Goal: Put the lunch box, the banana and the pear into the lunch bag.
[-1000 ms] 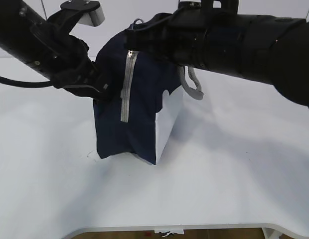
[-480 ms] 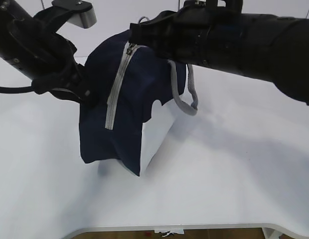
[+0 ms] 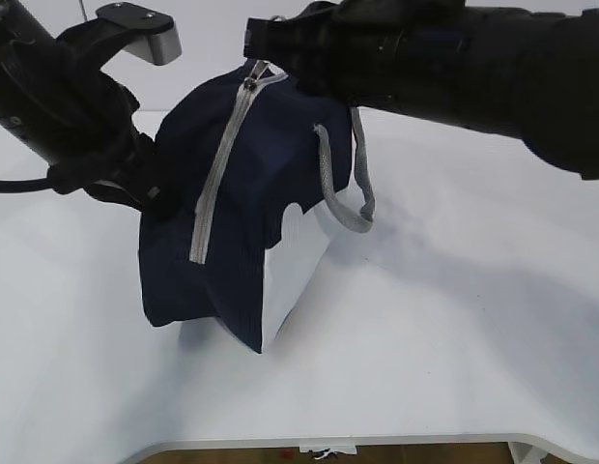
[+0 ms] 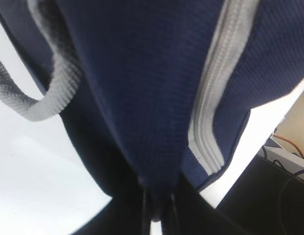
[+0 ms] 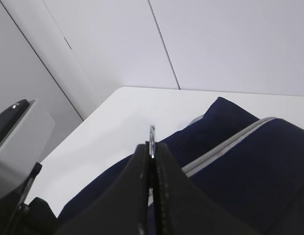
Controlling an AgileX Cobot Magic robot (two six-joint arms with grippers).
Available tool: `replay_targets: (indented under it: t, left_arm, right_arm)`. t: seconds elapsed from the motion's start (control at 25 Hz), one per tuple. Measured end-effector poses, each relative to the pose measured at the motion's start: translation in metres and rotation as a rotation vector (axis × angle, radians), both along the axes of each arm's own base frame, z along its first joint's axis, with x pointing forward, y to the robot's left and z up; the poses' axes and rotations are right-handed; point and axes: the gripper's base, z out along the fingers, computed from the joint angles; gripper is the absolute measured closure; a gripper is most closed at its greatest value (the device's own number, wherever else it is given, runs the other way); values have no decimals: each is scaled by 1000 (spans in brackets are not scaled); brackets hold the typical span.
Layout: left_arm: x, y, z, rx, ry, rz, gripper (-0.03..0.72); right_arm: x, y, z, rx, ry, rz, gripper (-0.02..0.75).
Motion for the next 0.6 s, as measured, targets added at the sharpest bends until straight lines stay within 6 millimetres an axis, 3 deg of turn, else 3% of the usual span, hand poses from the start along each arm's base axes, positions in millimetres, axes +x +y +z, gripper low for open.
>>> replay_targets:
  t: [0.24,0.6]
  left_arm:
    - [-1,1,0,9,12,-5,694]
    - [-10,6,12,11,-9,-15,694]
  right_arm:
    - [1,-2,-1,-14,24,-2,737]
    - [14,-22,-1,-7,41,-74,737]
